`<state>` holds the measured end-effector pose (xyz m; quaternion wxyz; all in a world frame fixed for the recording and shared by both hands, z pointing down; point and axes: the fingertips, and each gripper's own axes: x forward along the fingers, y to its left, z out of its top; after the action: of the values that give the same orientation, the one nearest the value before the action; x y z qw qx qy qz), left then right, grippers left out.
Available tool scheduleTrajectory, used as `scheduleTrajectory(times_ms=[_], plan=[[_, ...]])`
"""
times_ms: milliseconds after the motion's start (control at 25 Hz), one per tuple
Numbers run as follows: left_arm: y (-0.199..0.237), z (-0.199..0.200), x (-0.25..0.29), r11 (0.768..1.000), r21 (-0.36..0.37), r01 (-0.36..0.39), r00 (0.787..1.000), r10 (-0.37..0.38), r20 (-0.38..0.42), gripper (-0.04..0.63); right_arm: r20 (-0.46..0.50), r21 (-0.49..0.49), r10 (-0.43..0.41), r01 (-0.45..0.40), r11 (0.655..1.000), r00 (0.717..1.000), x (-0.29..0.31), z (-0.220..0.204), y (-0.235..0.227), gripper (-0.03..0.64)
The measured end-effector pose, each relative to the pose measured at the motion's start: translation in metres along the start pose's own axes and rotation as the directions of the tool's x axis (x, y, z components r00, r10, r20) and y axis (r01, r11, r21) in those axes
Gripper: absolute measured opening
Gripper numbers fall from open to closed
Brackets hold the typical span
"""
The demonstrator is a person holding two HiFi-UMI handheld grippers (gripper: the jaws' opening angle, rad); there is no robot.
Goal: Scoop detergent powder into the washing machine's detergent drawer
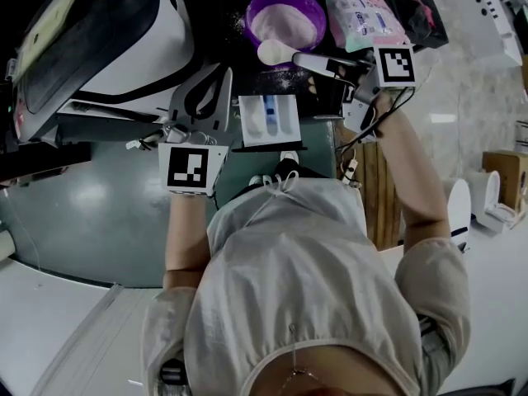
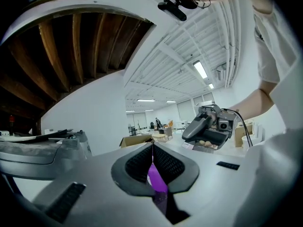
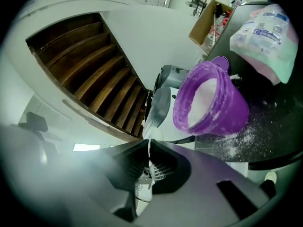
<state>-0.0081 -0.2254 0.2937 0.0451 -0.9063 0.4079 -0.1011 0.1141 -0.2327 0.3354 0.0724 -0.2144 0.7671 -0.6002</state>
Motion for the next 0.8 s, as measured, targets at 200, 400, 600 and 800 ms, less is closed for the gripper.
scheduleTrajectory(times_ms=[200,400,600,800], plan=[[-0.005,-0.022,-0.033,0.999,-0.024,0.028,0.999,-0.028,-0.028,0.022,0.017,0.034,-0.033,0.032,0.999,0.999,0.007,-0.042,-0.011,0.012],[-0.010,-0.042,-0.060,0.997,-0.042,0.057,0.997,-0.060,-0.053,0.023,0.025,0.085,-0.061,0.059,0.995,0.998,0.013,-0.083,-0.026,0.012],[-0.013,-0.058,-0.082,0.996,-0.052,0.066,0.995,-0.069,-0.068,0.021,0.006,0.102,-0.130,0.129,0.986,0.991,0.018,-0.119,-0.048,0.011],[-0.018,-0.076,-0.096,0.994,-0.076,0.074,0.993,-0.081,-0.089,0.021,-0.033,0.115,-0.241,0.243,0.963,0.970,0.020,-0.150,-0.078,0.011]])
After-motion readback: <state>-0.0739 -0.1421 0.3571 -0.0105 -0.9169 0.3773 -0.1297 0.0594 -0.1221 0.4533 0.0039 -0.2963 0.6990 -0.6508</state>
